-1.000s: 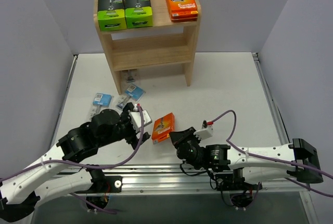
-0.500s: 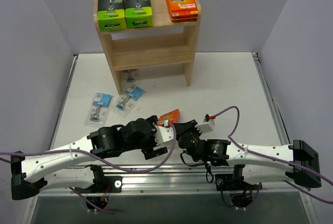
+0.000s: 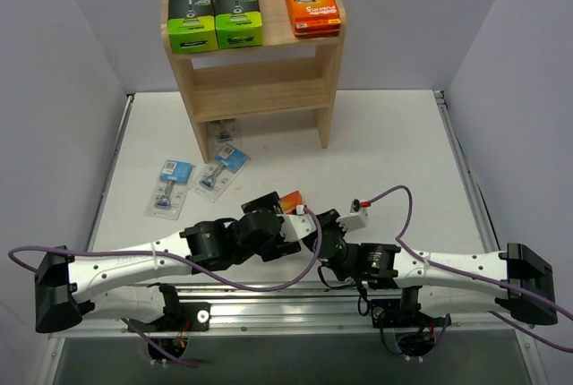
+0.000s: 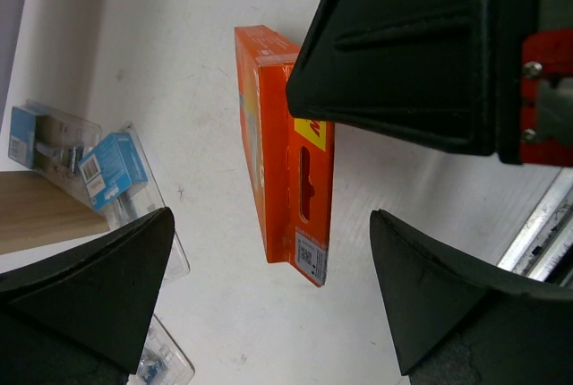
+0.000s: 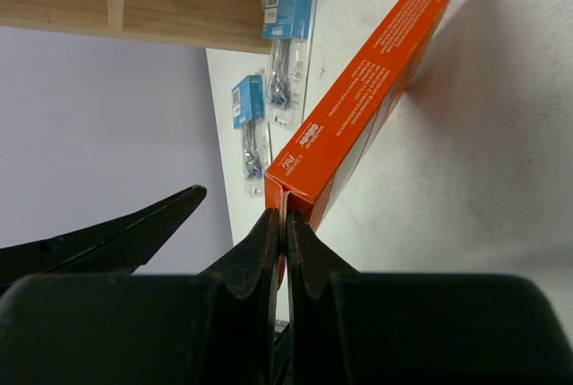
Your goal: Place and organize the shaving razors onto the shelf
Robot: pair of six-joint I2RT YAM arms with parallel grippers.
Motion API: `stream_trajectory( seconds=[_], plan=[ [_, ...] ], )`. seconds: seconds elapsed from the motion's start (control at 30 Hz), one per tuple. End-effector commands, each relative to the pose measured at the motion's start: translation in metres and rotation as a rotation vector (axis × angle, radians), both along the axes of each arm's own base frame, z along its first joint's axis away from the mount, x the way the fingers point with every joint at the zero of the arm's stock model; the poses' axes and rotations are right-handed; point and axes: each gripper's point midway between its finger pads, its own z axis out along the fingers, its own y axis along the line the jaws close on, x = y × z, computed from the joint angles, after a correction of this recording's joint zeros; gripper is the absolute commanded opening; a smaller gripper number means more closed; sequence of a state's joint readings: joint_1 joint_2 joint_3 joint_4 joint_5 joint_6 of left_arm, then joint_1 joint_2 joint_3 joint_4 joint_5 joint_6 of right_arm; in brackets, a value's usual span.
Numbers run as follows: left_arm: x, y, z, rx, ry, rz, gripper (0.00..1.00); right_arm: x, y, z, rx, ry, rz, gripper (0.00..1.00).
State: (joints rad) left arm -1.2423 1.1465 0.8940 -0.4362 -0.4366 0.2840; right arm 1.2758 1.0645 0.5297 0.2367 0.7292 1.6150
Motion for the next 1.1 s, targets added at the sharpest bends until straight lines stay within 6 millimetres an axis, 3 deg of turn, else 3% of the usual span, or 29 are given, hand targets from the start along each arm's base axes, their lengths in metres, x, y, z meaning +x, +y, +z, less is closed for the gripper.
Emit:
stream_trajectory(
  seconds=[0.0,0.33,0.57,0.67,1.07],
  plan=[
    [0.013,-0.010,0.013,-0.049,-0.074,0.033,0.98,0.005,-0.004,0.019,0.076,-0.033,-0.031,0.00],
    [-0.002,-0.022,-0.011,-0.037,0.011,-0.051,0.82,0.004,-0.012,0.020,0.103,-0.037,-0.040,0.00],
    [0.002,-0.018,-0.022,0.003,0.012,-0.027,0.56,0.002,-0.014,0.020,0.116,-0.035,-0.036,0.00],
    [0.004,-0.018,-0.026,0.015,0.007,-0.018,0.46,0.002,-0.015,0.019,0.122,-0.034,-0.034,0.00],
    [0.014,-0.012,-0.023,0.014,-0.006,0.022,0.25,-0.001,-0.020,0.022,0.142,-0.034,-0.028,0.00]
  ],
)
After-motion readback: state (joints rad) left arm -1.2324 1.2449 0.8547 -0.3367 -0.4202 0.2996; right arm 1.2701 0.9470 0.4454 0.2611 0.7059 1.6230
